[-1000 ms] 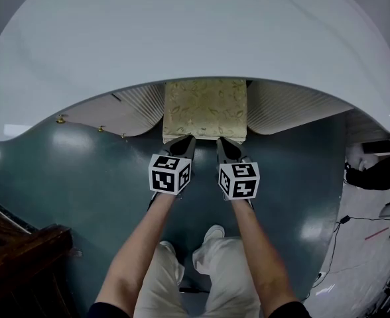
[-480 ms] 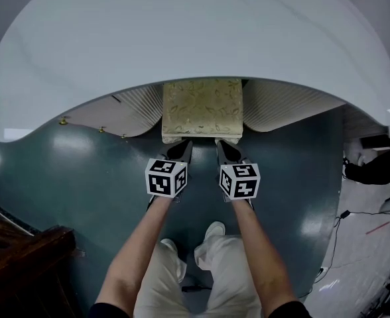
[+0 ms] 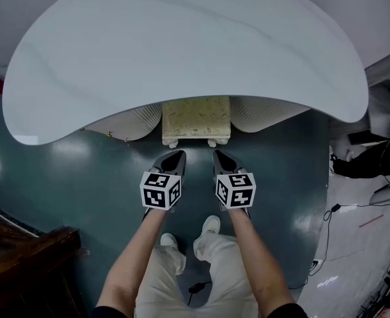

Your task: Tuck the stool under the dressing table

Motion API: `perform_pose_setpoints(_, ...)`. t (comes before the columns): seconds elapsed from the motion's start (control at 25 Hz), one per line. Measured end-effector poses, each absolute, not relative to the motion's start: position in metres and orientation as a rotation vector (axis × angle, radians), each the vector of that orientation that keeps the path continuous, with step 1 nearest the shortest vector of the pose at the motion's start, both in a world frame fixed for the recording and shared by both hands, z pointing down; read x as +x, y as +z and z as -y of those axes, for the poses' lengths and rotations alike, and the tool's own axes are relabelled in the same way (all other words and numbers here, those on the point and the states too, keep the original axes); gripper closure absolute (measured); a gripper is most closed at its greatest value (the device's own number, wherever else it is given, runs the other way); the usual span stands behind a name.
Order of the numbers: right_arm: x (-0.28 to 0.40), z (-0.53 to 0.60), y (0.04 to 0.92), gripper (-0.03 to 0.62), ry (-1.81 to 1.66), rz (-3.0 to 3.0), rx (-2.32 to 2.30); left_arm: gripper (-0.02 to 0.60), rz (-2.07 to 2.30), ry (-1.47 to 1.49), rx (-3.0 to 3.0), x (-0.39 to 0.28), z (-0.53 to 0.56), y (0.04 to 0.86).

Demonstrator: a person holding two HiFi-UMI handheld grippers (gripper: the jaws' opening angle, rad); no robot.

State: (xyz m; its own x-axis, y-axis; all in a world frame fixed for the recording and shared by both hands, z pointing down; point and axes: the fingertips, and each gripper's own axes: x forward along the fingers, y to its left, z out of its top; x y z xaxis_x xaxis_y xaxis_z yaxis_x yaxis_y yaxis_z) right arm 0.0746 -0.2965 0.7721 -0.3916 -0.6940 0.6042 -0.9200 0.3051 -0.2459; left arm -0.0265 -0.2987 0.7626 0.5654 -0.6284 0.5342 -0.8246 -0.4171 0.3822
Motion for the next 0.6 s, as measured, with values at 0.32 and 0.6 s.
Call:
perform_pose_setpoints(0.32, 0.062, 0.275, 0.693, 0.586, 0.790, 2.215, 1.441, 0.574, 1.158, 0.391, 2.200, -0.034, 0.280, 0.683)
perform_pose_setpoints(0.6, 0.055, 0.244, 0.635, 0.586, 0.800, 2.217, 1.439, 0.574, 1.140, 0.390, 2.221, -0.033, 0.252, 0.622)
